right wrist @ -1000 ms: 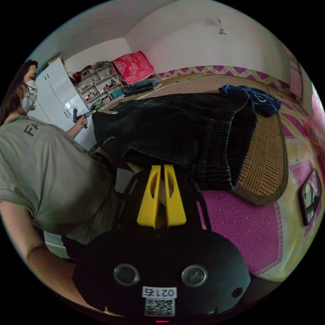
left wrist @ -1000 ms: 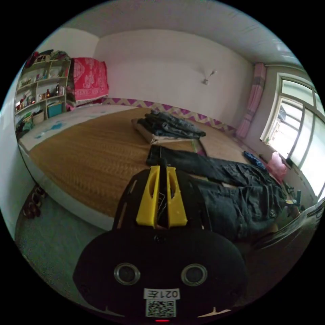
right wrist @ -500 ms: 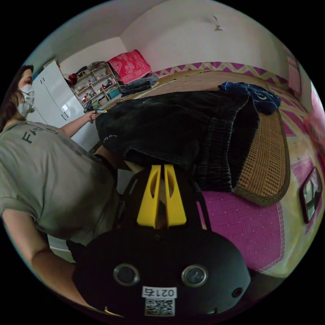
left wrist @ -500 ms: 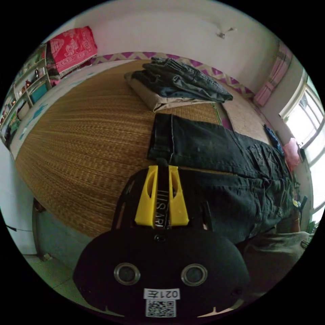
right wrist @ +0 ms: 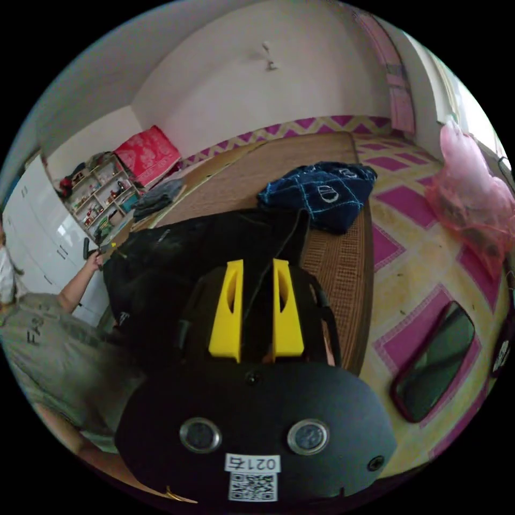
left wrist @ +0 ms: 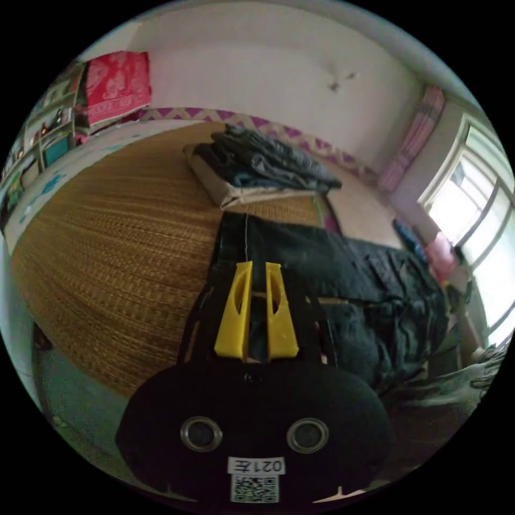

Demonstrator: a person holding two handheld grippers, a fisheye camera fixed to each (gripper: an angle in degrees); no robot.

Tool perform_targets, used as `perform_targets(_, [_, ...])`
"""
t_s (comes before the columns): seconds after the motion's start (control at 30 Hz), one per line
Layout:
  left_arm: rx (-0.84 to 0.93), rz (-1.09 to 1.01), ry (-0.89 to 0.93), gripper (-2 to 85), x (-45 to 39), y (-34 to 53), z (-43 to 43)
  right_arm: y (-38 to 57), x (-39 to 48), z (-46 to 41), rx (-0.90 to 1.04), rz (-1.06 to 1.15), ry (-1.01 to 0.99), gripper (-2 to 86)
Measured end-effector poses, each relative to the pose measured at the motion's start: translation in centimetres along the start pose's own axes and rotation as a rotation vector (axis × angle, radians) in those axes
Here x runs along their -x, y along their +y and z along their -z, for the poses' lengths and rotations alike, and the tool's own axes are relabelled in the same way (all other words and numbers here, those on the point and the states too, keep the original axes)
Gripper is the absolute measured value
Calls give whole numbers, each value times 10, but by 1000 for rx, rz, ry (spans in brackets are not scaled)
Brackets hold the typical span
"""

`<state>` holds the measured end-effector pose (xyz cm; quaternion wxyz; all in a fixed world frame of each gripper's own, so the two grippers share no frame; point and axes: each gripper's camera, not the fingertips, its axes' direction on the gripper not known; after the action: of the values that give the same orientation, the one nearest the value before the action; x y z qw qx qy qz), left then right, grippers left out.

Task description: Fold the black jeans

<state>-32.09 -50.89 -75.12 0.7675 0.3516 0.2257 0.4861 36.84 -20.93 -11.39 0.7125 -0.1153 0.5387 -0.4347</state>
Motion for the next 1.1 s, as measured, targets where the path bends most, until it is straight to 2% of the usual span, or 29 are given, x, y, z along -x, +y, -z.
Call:
perform_targets(0.1, [154,-53,-132,35,-21,-15,-27,-44,-38,-41,65,-90,50,117])
perform_targets(0.2, [157,-69,-177,29,-30,-25,-33,-77,-76,-81,162,-212,97,126])
perform_targets(0.23, [153,-65,-176,28,-30,-26,-34,-81,-82,-88,184,-232,90,116])
perform_targets(0.3, [150,-47,-166,18,-29,-32,-39,-94,-99,-112,236,-264,-48,57])
perform_targets(0.37, [149,-21,-151,11,-26,-37,-42,-100,-104,-120,254,-272,-65,25])
perform_targets(0.57, [157,-2,-75,-2,-26,-61,-58,-94,-128,-79,70,-362,-112,2])
perform_targets(0.67, [168,-25,-45,-5,-40,-72,-70,-80,-140,-66,51,-391,-75,10])
perform_targets(0.77, [154,-47,-88,-7,-51,-73,-69,-59,-150,-76,74,-449,-62,39])
perform_targets(0.83, [70,-28,-151,-8,-50,-67,-52,-51,-151,-73,52,-475,-77,62])
perform_targets(0.97, [-58,38,-42,-3,-28,-38,2,-45,-125,-25,-42,-415,-21,95])
perform_targets(1.07, [-39,30,-1,25,-22,-9,23,-39,-85,9,-91,-299,-50,98])
perform_targets(1.1, [-8,22,-38,45,-22,3,26,-36,-65,14,-83,-253,-66,99])
